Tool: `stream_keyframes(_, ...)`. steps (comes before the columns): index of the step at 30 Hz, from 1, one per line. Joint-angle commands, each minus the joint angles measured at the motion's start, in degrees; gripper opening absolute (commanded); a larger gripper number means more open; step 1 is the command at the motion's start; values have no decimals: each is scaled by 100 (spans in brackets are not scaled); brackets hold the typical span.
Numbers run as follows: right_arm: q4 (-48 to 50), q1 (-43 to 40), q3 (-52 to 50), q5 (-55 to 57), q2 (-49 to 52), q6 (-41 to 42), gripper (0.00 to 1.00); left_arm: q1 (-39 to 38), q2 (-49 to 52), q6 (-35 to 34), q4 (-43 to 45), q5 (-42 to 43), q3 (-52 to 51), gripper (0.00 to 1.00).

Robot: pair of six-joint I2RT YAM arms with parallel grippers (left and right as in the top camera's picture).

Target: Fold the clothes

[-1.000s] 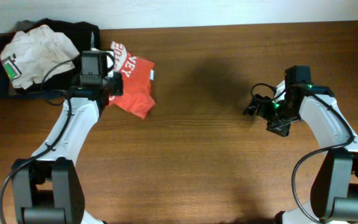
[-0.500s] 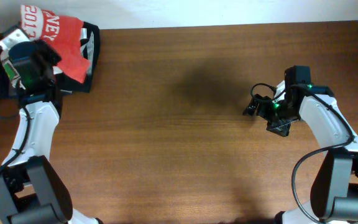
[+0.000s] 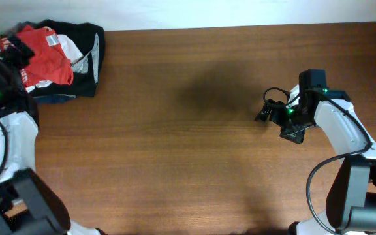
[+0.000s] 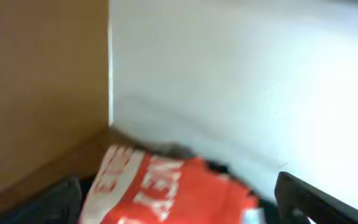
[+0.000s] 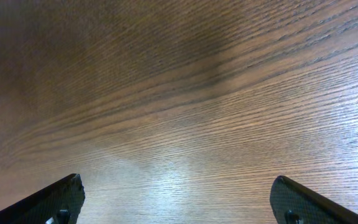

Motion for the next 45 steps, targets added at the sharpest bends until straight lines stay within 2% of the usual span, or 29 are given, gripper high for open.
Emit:
stream_keyframes(1, 0, -22, -24, 50, -7, 0, 99, -39, 61, -83, 188, 223, 94, 37)
stream_keyframes(2, 0, -22, -24, 50, -7, 0, 99, -39, 306, 157, 562, 195, 96, 0)
stream_keyframes(3, 0, -22, -24, 50, -7, 0, 99, -39, 535, 369, 756, 181, 136, 1)
stream_keyframes(4, 0, -22, -24, 50, -7, 0, 99, -39, 1202, 984, 466, 186, 586, 0)
stream_keyframes(5, 0, -22, -24, 50, -7, 0, 99, -37, 1725, 1416, -232, 190, 1163, 0)
stream_keyframes(6, -2, -22, -24, 50, -7, 0, 99, -17, 2402, 1587, -1458, 243, 2109, 1)
stream_keyframes(9, 0, -22, -24, 50, -7, 0, 99, 24, 3414, 1587, -3615, 343, 3825, 1)
stream_keyframes(12, 0, -22, -24, 50, -7, 0, 99, 24, 3392, 1582, -4564, 645, 4262, 1)
stream_keyframes(14, 0, -22, -24, 50, -7, 0, 99, 11, 3082, 1558, -4850, 960, 4588, 0)
stream_keyframes(16, -2, -22, -24, 50, -7, 0, 99, -96, 2542, 1215, -4833, 1045, 4787, 0)
stream_keyframes(18, 0, -22, -24, 50, -7, 0, 99, -243, 2304, 1187, -4673, 1045, 4809, 0)
stream_keyframes(21, 0, -22, -24, 50, -7, 0, 99, -382, 2664, 1191, -4404, 1038, 4802, 0)
stream_keyframes(24, 0, -22, -24, 50, -7, 0, 99, -446, 3335, 1191, -4516, 1045, 4802, 2)
stream_keyframes(26, 0, -22, -24, 50, -7, 0, 99, -476, 3591, 1250, -4658, 1272, 4802, 9)
stream_keyframes(28, 0, -22, -24, 50, -7, 0, 99, -481, 3578, 1412, -4981, 2059, 4983, 21)
stream_keyframes(29, 0, -22, -24, 50, -7, 0, 99, -481, 3578, 1412, -5184, 2140, 5110, 34)
stream_keyframes(30, 0, -22, -24, 50, -7, 0, 99, -481, 3530, 1408, -5735, 2319, 5484, 42)
stream_keyframes(31, 0, -22, -24, 50, -7, 0, 99, -481, 3392, 1408, -6212, 2680, 5845, 70)
stream_keyframes(32, 0, -22, -24, 50, -7, 0, 99, -481, 3263, 1405, -6465, 3077, 6054, 73)
stream_keyframes(33, 0, -22, -24, 50, -7, 0, 99, -481, 2931, 1220, -6955, 3639, 6358, 99)
stream_keyframes(35, 0, -22, -24, 50, -7, 0, 99, -481, 2188, 756, -8083, 3759, 6581, 99)
stream_keyframes(37, -2, -22, -24, 50, -7, 0, 99, -481, 1373, 765, -9731, 3847, 6579, 99)
stream_keyframes(39, 0, -22, -24, 50, -7, 0, 99, -481, 898, 804, -10614, 3853, 6579, 99)
stream_keyframes(42, 0, -22, -24, 50, -7, 0, 99, -501, -52, 1329, -11519, 3849, 6516, 99)
stream_keyframes(45, 0, -22, -24, 50, -7, 0, 99, -1001, -1235, 1349, -11519, 3845, 5895, 99)
